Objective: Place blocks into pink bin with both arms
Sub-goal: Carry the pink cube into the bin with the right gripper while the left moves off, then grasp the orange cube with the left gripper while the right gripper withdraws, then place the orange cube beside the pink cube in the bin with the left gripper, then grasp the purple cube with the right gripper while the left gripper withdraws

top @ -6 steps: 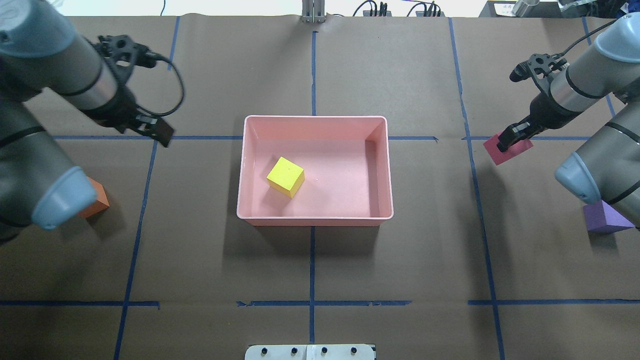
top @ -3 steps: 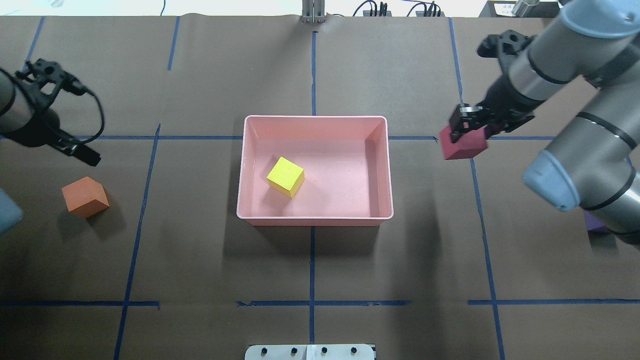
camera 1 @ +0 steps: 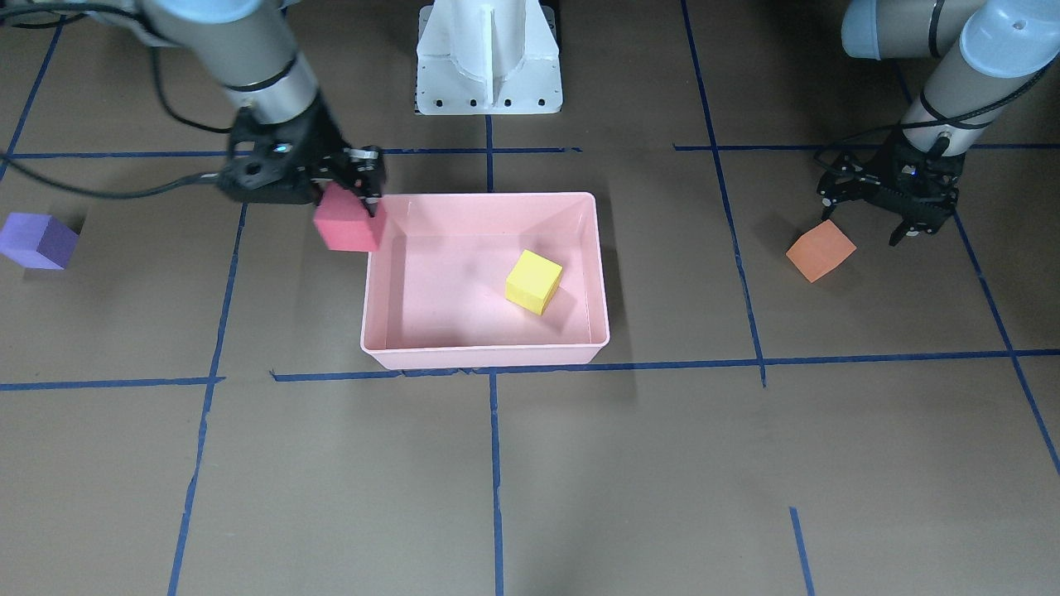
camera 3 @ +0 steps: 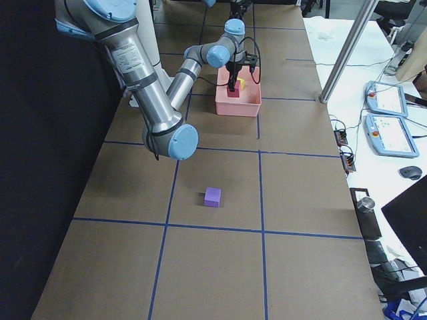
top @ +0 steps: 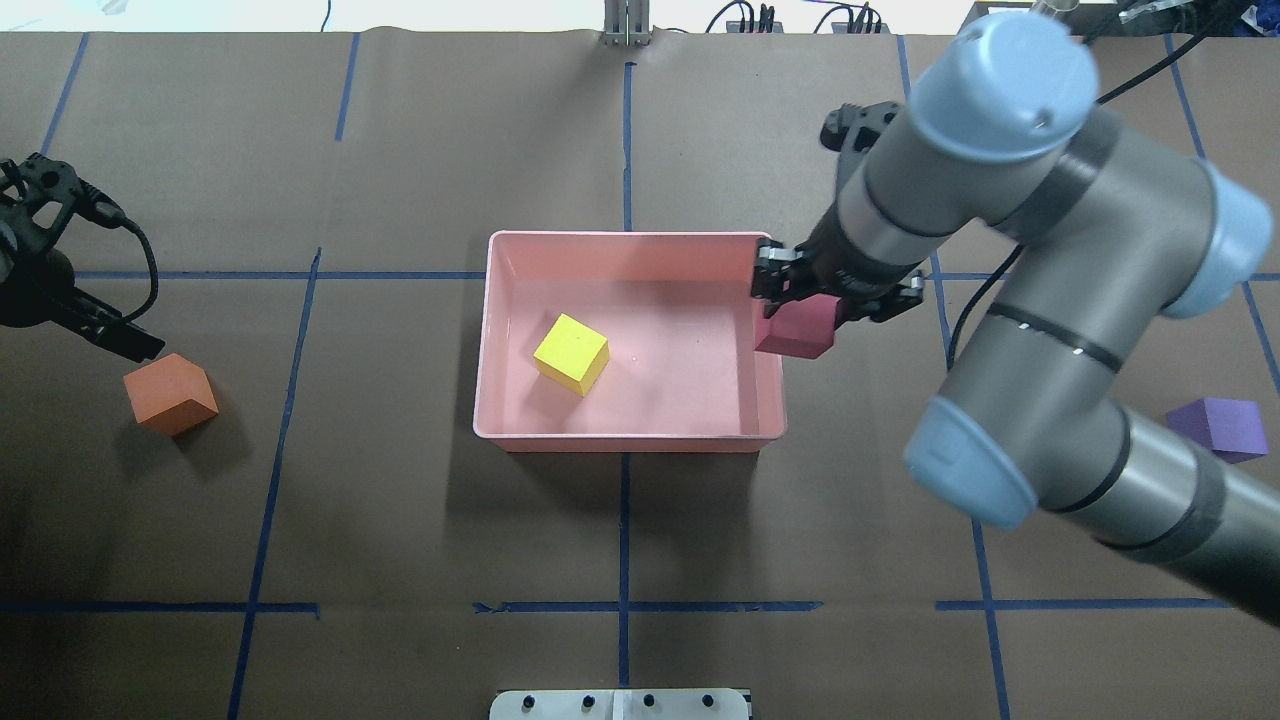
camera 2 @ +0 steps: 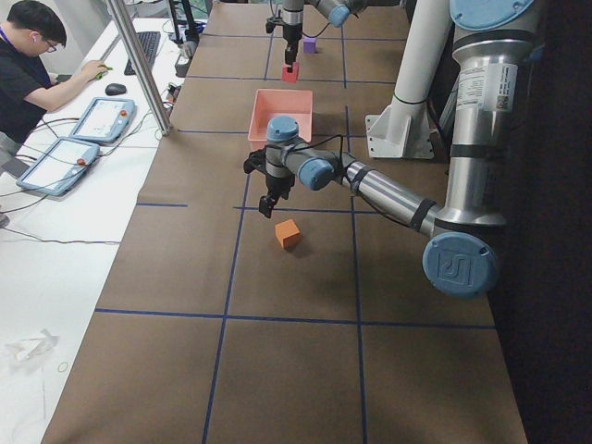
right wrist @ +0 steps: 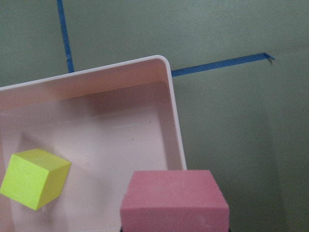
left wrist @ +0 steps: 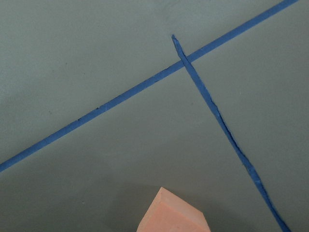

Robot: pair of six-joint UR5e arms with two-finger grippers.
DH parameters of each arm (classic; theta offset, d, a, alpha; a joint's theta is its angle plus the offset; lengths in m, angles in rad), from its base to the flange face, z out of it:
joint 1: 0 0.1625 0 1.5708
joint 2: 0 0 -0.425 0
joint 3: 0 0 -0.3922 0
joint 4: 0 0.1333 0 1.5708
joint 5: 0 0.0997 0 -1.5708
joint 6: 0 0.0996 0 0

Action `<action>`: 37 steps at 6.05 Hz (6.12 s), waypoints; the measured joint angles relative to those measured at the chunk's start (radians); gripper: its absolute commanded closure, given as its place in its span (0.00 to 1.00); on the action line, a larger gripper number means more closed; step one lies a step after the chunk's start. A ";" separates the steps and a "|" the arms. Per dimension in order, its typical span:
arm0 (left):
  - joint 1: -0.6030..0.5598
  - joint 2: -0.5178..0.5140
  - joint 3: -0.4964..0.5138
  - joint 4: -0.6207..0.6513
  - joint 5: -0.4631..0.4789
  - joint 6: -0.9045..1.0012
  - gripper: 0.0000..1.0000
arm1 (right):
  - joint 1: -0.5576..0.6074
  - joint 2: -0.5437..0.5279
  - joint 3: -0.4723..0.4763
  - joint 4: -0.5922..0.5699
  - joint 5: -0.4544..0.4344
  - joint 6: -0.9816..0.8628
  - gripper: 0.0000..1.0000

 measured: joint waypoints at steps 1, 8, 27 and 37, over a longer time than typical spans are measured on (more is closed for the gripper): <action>0.001 0.015 0.011 -0.060 -0.012 0.014 0.00 | -0.030 0.033 -0.010 -0.018 -0.039 0.048 0.00; 0.046 0.062 0.251 -0.540 -0.039 0.138 0.00 | -0.020 -0.003 0.062 -0.120 -0.048 -0.107 0.00; 0.361 -0.969 0.308 0.431 0.201 -0.900 0.00 | 0.596 -0.748 0.090 0.028 0.277 -1.460 0.00; 0.360 -0.930 0.270 0.426 0.206 -0.897 0.00 | 0.306 -0.925 -0.264 0.978 0.088 -0.585 0.45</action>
